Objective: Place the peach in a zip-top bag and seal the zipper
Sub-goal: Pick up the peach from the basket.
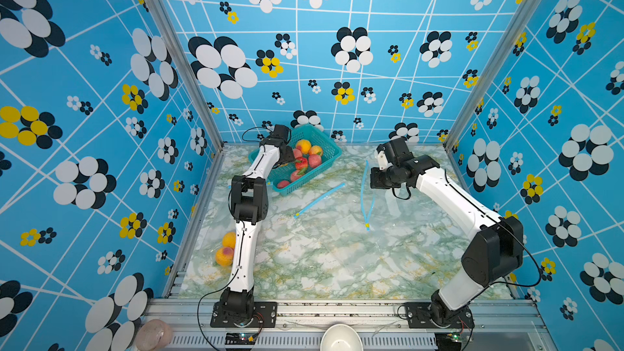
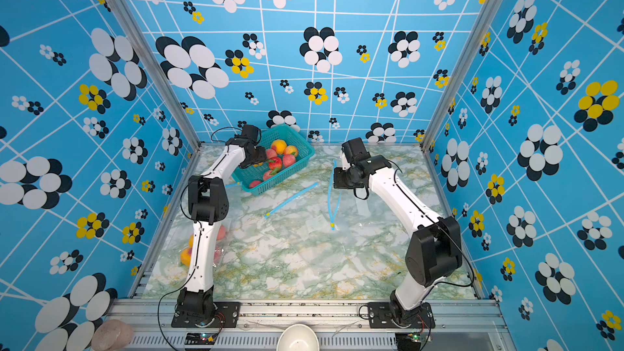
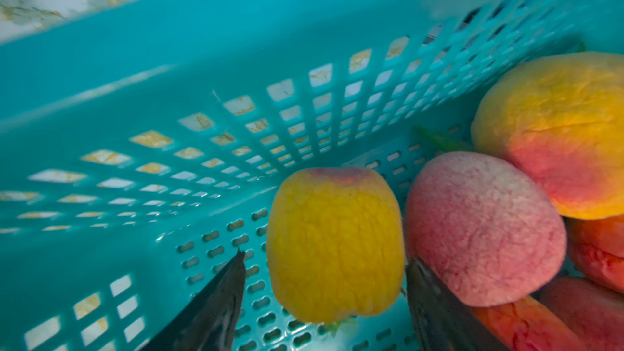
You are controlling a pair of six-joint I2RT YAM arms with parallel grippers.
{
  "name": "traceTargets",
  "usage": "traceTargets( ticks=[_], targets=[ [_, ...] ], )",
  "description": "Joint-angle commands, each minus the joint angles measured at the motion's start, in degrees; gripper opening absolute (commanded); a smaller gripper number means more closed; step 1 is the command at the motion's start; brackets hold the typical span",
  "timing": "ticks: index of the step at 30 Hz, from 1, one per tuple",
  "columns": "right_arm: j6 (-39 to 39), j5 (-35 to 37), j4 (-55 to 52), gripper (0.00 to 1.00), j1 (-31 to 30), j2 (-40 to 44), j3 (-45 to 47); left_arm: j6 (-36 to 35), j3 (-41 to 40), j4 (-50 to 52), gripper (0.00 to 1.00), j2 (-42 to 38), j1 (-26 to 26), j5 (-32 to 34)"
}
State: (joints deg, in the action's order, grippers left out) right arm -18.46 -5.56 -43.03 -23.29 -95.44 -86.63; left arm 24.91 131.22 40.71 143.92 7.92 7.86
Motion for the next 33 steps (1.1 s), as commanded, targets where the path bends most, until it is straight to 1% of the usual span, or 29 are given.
traceTargets(
  ticks=[1,6,11,13,17,19,22,26,27,30,33],
  targets=[
    [-0.83,-0.94,-0.66,0.00,-0.70,-0.34,-1.18,1.14,1.23,-0.42,0.73,1.90,-0.92,-1.86],
    [-1.31,-0.68,-0.70,0.00,-1.09,-0.29,-0.98,1.15,1.02,-1.21,0.65,2.42,-1.37,-2.73],
    [-1.54,-0.50,-0.71,0.00,-1.43,-0.13,-1.11,0.88,0.58,-1.86,0.57,0.98,-1.85,-4.47],
    [-1.73,-0.41,-0.67,0.00,-1.51,-0.05,-1.25,0.92,-0.50,-2.43,0.56,-1.37,-1.86,-5.60],
    [-1.70,0.10,-0.67,0.00,-1.47,-0.03,-1.26,1.50,-4.91,-4.82,0.56,-9.61,-1.86,-9.84],
    [-1.67,0.42,-0.66,0.00,-1.50,-0.01,-1.51,2.58,-9.20,-7.40,0.56,-15.36,-1.86,-12.89],
    [-1.28,0.89,-0.79,0.00,-1.33,-0.35,-2.17,6.17,-18.71,-14.37,0.56,-24.44,-1.77,-20.07],
    [-1.36,0.37,-0.48,0.00,-0.30,-0.97,-3.10,13.44,-32.59,-25.23,0.56,-36.03,-0.77,-28.56],
    [-1.62,-0.19,-0.07,0.00,0.35,-1.00,-3.09,15.32,-35.97,-27.86,0.56,-37.56,-0.06,-30.34],
    [-2.01,-1.05,0.36,0.00,2.08,-1.09,-3.62,19.35,-44.44,-32.82,0.57,-45.46,2.85,-32.26],
    [-1.94,-1.67,-0.04,0.00,3.11,-0.88,-4.11,22.98,-50.92,-36.03,0.57,-50.72,7.28,-33.24]
  ],
)
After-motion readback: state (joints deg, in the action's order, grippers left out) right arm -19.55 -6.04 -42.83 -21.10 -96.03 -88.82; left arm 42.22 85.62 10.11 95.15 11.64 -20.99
